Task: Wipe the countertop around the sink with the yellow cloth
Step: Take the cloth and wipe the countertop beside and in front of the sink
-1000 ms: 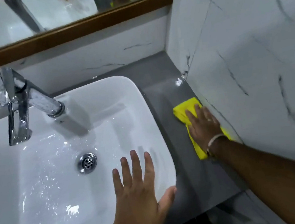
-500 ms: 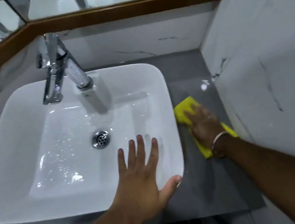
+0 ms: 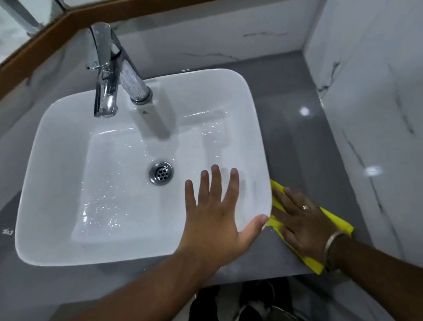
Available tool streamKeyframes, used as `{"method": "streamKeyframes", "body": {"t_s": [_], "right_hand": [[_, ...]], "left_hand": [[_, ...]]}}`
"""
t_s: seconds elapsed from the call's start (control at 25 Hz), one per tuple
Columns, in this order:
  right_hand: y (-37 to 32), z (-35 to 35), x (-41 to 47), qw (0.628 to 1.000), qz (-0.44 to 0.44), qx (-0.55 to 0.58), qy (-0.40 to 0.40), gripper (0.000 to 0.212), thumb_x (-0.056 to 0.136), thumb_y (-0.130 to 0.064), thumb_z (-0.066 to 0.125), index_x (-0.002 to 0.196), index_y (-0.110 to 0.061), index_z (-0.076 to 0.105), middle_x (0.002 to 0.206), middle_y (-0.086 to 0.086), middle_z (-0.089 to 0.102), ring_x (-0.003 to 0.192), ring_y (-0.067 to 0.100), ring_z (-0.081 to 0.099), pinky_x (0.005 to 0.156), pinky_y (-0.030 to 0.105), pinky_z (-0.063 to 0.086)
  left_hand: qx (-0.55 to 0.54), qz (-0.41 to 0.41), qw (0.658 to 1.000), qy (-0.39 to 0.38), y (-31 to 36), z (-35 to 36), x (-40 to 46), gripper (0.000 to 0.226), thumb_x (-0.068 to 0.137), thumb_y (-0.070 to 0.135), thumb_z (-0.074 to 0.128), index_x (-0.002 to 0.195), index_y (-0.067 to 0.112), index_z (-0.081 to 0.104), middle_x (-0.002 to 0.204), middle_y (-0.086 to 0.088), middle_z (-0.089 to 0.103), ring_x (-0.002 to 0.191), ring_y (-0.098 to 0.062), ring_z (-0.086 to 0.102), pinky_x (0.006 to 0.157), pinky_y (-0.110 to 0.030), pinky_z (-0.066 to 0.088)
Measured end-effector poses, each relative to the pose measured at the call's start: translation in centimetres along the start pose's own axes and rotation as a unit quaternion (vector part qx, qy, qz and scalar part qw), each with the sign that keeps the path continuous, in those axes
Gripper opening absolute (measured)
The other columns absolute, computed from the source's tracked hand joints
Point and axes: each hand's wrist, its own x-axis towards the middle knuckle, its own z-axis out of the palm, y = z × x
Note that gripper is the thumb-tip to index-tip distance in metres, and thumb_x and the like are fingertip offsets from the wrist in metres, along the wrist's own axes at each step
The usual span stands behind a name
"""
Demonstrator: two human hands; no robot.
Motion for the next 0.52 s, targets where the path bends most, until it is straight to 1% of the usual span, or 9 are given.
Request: {"method": "streamKeyframes", "body": {"t_s": [0.04,0.08,0.12,0.2,0.24,0.32,0.4,0.48,0.52], "right_hand": [[1.0,-0.5,-0.4,1.0,-0.009,-0.024,0.01,0.06,0.082,-0.039,0.043,0.141,-0.031,0.032,0.153,0.011,0.029,0.137,0.036,0.029,0.108,0.05,0.029],[2.1,-0.9,0.4,0.998,0.04,-0.035,0.018,0.059,0.082,-0.039,0.041,0.14,-0.032,0.032,0.152,0.013,0.031,0.135,0.04,0.032,0.106,0.054,0.033],[3.1,-1.6,1.9,0.989,0.139,-0.028,0.041,0.058,0.082,-0.039,0.037,0.139,-0.03,0.034,0.151,0.016,0.033,0.133,0.044,0.034,0.105,0.057,0.035],[3.1,-2.3,5.1,0.936,0.342,0.015,0.087,0.057,0.081,-0.037,0.037,0.137,-0.026,0.038,0.15,0.019,0.033,0.134,0.045,0.032,0.105,0.059,0.031],[1.0,-1.4,5.5,0.918,0.383,0.032,0.096,0.057,0.082,-0.036,0.041,0.138,-0.025,0.038,0.151,0.019,0.031,0.135,0.045,0.029,0.107,0.059,0.029],[-5.8,0.8,4.2,0.934,0.348,-0.003,0.084,0.061,0.083,-0.033,0.048,0.142,-0.023,0.033,0.152,0.018,0.03,0.138,0.042,0.025,0.109,0.058,0.028],[-10.4,2.1,1.3,0.973,0.228,-0.022,0.028,0.064,0.086,-0.034,0.041,0.145,-0.02,0.024,0.154,0.016,0.027,0.141,0.038,0.018,0.109,0.054,0.029],[-8.5,1.8,-0.2,0.992,0.123,-0.015,0.012,0.062,0.089,-0.035,0.034,0.147,-0.022,0.017,0.156,0.014,0.019,0.142,0.037,0.017,0.109,0.054,0.032],[-6.5,1.3,-0.7,0.992,0.12,-0.025,0.021,0.061,0.089,-0.035,0.034,0.147,-0.024,0.019,0.156,0.015,0.021,0.14,0.039,0.022,0.105,0.056,0.036]], "left_hand": [[-0.002,-0.002,1.0,0.004,0.1,0.1,-0.1,0.092,0.082,0.078,0.026,0.153,0.023,0.008,0.162,-0.015,0.008,0.148,-0.035,0.005,0.117,-0.059,-0.001],[-0.003,-0.005,1.0,0.008,0.1,0.0,-0.2,0.091,0.082,0.078,0.026,0.153,0.023,0.01,0.161,-0.015,0.009,0.148,-0.035,0.006,0.117,-0.059,0.0],[-0.002,-0.007,1.0,0.01,0.2,0.0,0.0,0.092,0.082,0.078,0.026,0.153,0.023,0.008,0.161,-0.015,0.009,0.148,-0.035,0.006,0.117,-0.059,-0.001],[0.0,-0.01,1.0,0.018,0.2,0.0,-0.1,0.091,0.082,0.078,0.025,0.153,0.024,0.004,0.162,-0.015,0.005,0.148,-0.033,0.001,0.117,-0.058,-0.005],[0.0,-0.011,1.0,0.024,0.2,0.1,-0.1,0.09,0.083,0.077,0.025,0.153,0.024,0.003,0.162,-0.015,0.004,0.148,-0.033,0.001,0.117,-0.057,-0.005],[0.0,-0.012,0.999,0.031,0.0,0.0,-0.2,0.088,0.085,0.075,0.023,0.153,0.024,0.003,0.162,-0.015,0.004,0.148,-0.033,0.001,0.117,-0.058,-0.005],[0.001,-0.013,0.999,0.03,0.0,0.0,-0.3,0.086,0.086,0.074,0.022,0.153,0.024,0.002,0.162,-0.015,0.004,0.148,-0.033,0.001,0.117,-0.058,-0.005],[-0.006,-0.004,1.0,0.026,-0.1,0.0,-0.4,0.085,0.086,0.073,0.021,0.153,0.025,0.001,0.162,-0.014,0.004,0.148,-0.034,0.001,0.117,-0.058,-0.006],[-0.013,0.0,1.0,0.024,-0.2,-0.1,-0.4,0.084,0.086,0.072,0.022,0.153,0.025,0.0,0.162,-0.014,0.004,0.148,-0.034,0.002,0.117,-0.058,-0.006]]}}
